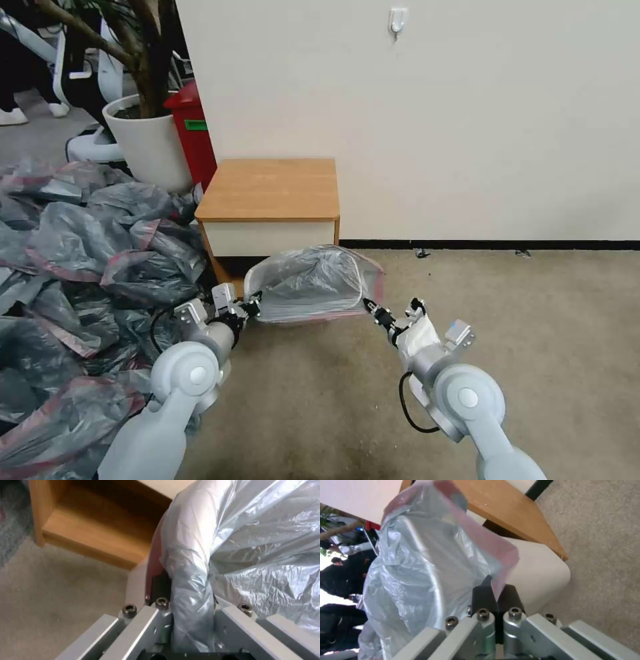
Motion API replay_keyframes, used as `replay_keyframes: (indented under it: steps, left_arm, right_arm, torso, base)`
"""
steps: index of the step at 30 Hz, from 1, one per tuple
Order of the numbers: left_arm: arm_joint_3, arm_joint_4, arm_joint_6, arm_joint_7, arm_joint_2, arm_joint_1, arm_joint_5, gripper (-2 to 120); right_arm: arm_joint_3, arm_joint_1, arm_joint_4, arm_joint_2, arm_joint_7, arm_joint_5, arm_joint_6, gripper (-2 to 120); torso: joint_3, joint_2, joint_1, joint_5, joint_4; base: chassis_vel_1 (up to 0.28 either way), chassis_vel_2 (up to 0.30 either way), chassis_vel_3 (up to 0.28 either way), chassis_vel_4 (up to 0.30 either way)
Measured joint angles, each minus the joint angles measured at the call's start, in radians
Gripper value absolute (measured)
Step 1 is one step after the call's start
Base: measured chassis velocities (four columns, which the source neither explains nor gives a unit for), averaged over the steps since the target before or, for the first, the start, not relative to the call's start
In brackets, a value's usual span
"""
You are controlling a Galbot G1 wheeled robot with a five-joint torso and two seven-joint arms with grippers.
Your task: Pick up the garbage bag from the table and place it over the trash can.
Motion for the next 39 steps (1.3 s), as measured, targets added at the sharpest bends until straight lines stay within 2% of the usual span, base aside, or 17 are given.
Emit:
replay_keyframes:
  steps: [6,17,21,23,24,28,29,32,33,36,37,39]
  left_arm:
    - [-0.006,-0.010,0.053,-0.021,0.003,0.000,-0.064,3]
    - [-0.008,-0.012,0.088,-0.015,0.033,0.012,-0.077,3]
    - [-0.011,-0.014,0.106,-0.015,0.046,0.020,-0.085,3]
    - [-0.011,-0.015,0.114,-0.012,0.050,0.026,-0.085,3]
    - [-0.011,-0.015,0.114,-0.012,0.050,0.026,-0.085,3]
    - [-0.009,-0.009,0.115,-0.010,0.061,0.027,-0.080,3]
    - [-0.009,-0.009,0.115,-0.010,0.061,0.027,-0.080,3]
    - [-0.008,0.001,0.114,-0.004,0.088,0.027,-0.073,3]
    - [-0.008,0.001,0.114,-0.004,0.088,0.027,-0.073,3]
    - [-0.013,0.018,0.111,0.029,0.134,0.027,-0.050,3]
    - [-0.013,0.018,0.111,0.029,0.134,0.027,-0.050,3]
    - [-0.020,0.025,0.108,0.048,0.158,0.025,-0.046,3]
  right_arm:
    - [-0.016,0.002,-0.037,-0.013,-0.021,-0.042,0.011,0]
    - [-0.041,0.011,-0.065,-0.035,-0.039,-0.138,0.034,0]
    - [-0.050,0.009,-0.078,-0.043,-0.037,-0.201,0.052,5]
    - [-0.054,0.010,-0.083,-0.044,-0.038,-0.230,0.070,13]
    - [-0.054,0.010,-0.083,-0.044,-0.038,-0.230,0.070,13]
    - [-0.060,0.003,-0.079,-0.054,-0.040,-0.251,0.074,28]
    - [-0.060,0.003,-0.079,-0.054,-0.040,-0.251,0.074,28]
    - [-0.066,-0.011,-0.084,-0.076,-0.048,-0.295,0.082,43]
    - [-0.066,-0.011,-0.084,-0.076,-0.048,-0.295,0.082,43]
    - [-0.065,-0.028,-0.108,-0.125,-0.126,-0.392,0.140,58]
    - [-0.065,-0.028,-0.108,-0.125,-0.126,-0.392,0.140,58]
    - [-0.062,-0.039,-0.122,-0.152,-0.186,-0.434,0.172,67]
  torso:
    - [0.000,0.000,0.000,0.0000,0.0000]
    - [0.000,0.000,0.000,0.0000,0.0000]
    - [0.000,0.000,0.000,0.0001,-0.0001]
    - [0.000,0.000,0.000,0.0002,0.0001]
    - [0.000,0.000,0.000,0.0002,0.0001]
    - [0.000,0.000,0.000,0.0001,0.0000]
    - [0.000,0.000,0.000,0.0001,0.0000]
    - [0.000,0.000,0.000,0.0001,0.0000]
    - [0.000,0.000,0.000,0.0001,0.0000]
    - [0.000,0.000,0.000,0.0000,0.0001]
    - [0.000,0.000,0.000,0.0000,0.0001]
    - [0.000,0.000,0.000,0.0000,0.0000]
  base:
    - [0.000,0.000,0.000,0.000]
    - [0.000,0.000,0.000,0.000]
    - [0.000,0.000,0.000,0.000]
    - [0.000,0.000,0.000,0.000]
    - [0.000,0.000,0.000,0.000]
    - [0.000,0.000,0.000,0.000]
    - [0.000,0.000,0.000,0.000]
    - [0.000,0.000,0.000,0.000]
    - [0.000,0.000,0.000,0.000]
    - [0.000,0.000,0.000,0.000]
    - [0.000,0.000,0.000,0.000]
    - [0.000,0.000,0.000,0.000]
